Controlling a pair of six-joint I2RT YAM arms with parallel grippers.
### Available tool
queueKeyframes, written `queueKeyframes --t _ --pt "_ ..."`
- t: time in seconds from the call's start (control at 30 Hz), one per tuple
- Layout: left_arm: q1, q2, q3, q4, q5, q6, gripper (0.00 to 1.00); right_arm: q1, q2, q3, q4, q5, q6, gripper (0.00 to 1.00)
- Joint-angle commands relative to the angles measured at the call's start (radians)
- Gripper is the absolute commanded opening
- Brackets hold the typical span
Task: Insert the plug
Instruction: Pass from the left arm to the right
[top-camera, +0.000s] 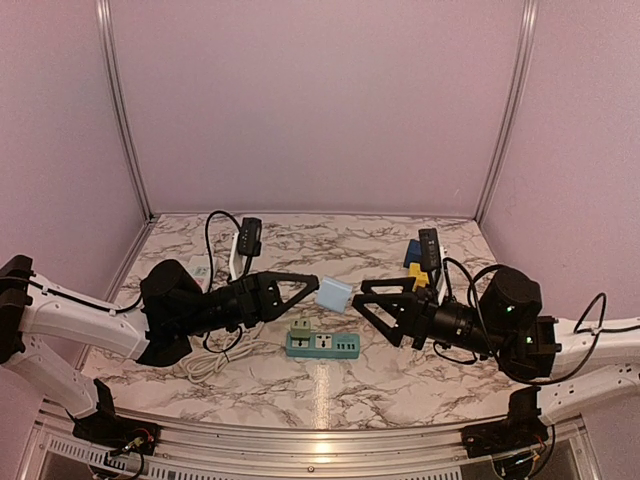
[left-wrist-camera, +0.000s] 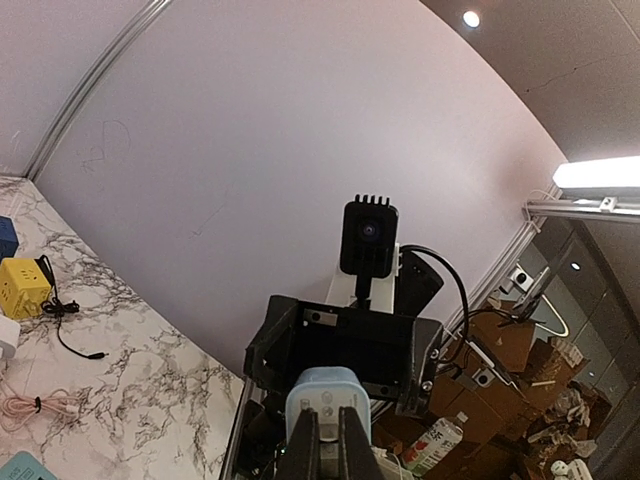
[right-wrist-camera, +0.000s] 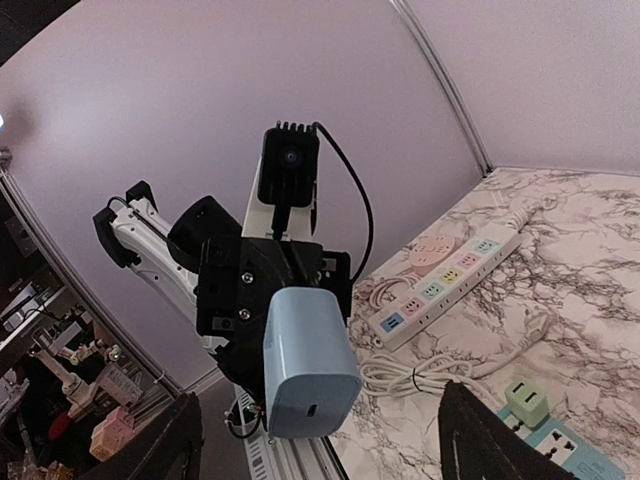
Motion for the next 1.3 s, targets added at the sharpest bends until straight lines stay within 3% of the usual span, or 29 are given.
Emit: queueKeyframes --t 0.0,0.2,0.93,1.27 --pt "-0.004 -0.022 -0.021 0.116 0.024 0.024 0.0 -0.011 0.07 0.024 0.104 -0.096 0.062 0.75" --pt "-0.007 -0.026 -0.028 0.126 0.032 0.029 0.0 -0.026 0.17 0.058 0.182 -0.189 0.092 0.6" --pt "-0.015 -0.052 -0.061 0.142 0.014 0.068 0.0 -0.064 0.28 0.079 0.344 -0.31 0.237 0.38" --pt "-0.037 -0.095 -0.075 0.059 -0.022 0.157 0.0 -0.068 0.329 0.082 0.404 -0.345 0.319 0.27"
